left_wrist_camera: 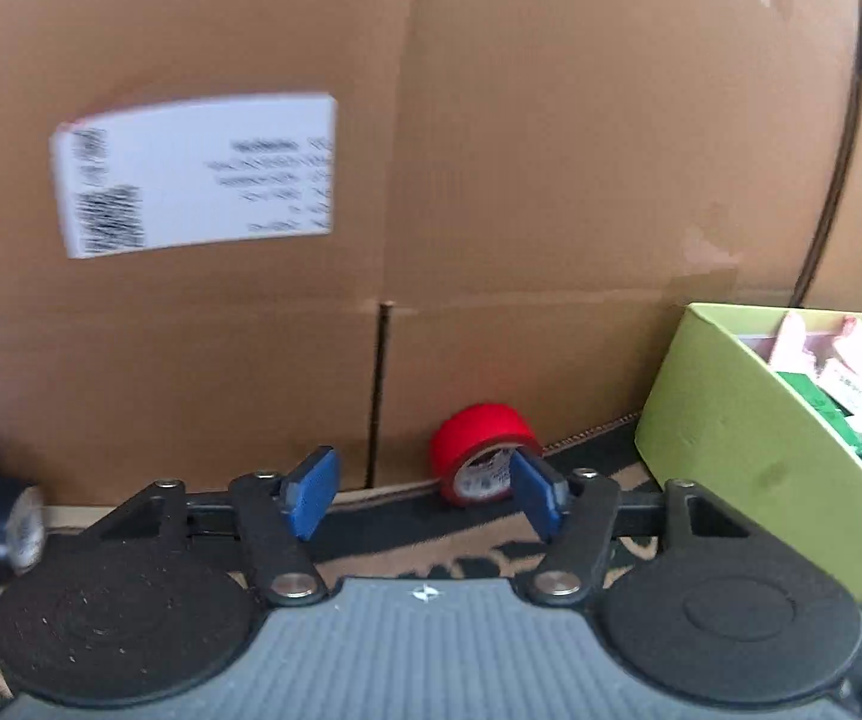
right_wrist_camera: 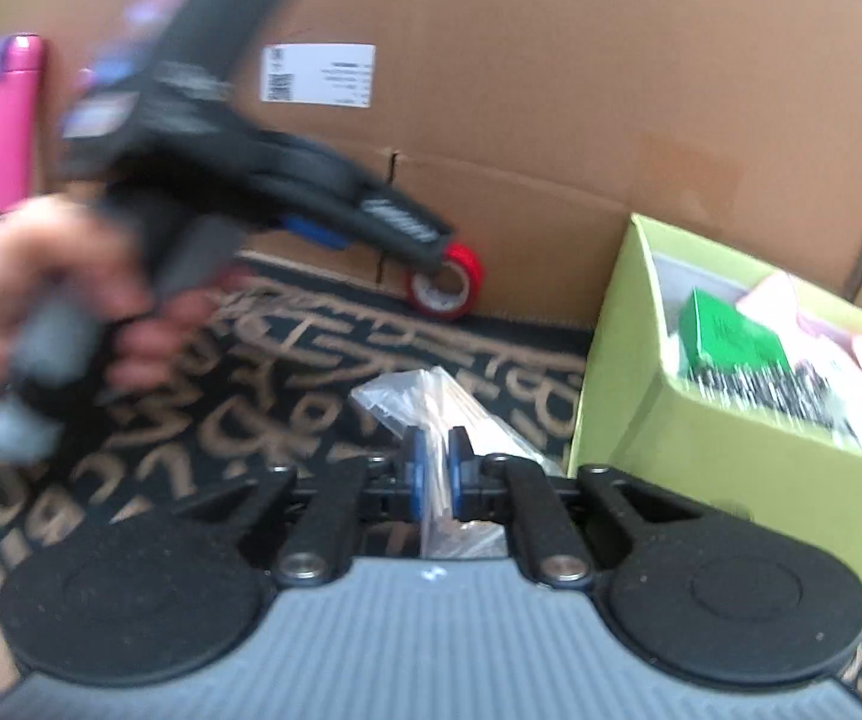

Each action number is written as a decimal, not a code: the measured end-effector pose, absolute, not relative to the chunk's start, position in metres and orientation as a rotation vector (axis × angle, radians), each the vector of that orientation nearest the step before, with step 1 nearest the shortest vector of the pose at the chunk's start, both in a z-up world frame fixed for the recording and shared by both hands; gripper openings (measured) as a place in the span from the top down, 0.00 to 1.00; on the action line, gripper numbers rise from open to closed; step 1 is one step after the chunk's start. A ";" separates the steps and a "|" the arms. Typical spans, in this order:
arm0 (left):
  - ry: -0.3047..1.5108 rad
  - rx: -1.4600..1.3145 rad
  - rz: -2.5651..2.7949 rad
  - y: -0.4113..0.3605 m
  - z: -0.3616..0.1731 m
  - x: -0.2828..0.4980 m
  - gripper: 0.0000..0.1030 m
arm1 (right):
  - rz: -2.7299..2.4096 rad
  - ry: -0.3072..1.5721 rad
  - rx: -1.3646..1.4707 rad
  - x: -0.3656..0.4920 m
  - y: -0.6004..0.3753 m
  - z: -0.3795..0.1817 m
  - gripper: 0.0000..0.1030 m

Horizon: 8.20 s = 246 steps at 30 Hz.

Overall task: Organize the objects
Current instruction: 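Grasp the cotton-swab bag with the right tool while the left tool grasps the red tape, then carry the bag and red tape into the lime-green box and open both tools, then move both open tools back toward the blue Mentos tin, then grasp the blue Mentos tin with the left tool while the right tool grasps the black tape, then carry the tin and black tape into the lime-green box and open both tools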

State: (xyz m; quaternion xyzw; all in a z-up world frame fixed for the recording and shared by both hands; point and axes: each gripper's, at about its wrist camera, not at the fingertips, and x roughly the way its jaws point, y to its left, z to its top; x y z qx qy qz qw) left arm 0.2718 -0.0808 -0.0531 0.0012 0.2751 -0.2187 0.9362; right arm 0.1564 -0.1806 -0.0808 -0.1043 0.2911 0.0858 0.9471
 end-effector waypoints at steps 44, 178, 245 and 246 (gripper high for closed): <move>0.746 -0.119 -0.392 -0.009 -0.053 0.109 0.72 | 0.390 0.689 -0.108 0.107 -0.218 -0.077 0.48; 0.619 -0.123 -0.148 0.118 -0.026 0.240 0.42 | 0.403 0.561 -0.023 0.191 -0.073 -0.063 0.00; 0.551 0.003 -0.654 -0.124 0.055 0.117 0.44 | 0.104 0.308 0.123 0.024 -0.301 -0.009 0.81; 0.527 0.009 -0.670 -0.135 0.063 0.119 0.44 | 0.086 0.294 0.109 0.026 -0.308 -0.004 0.81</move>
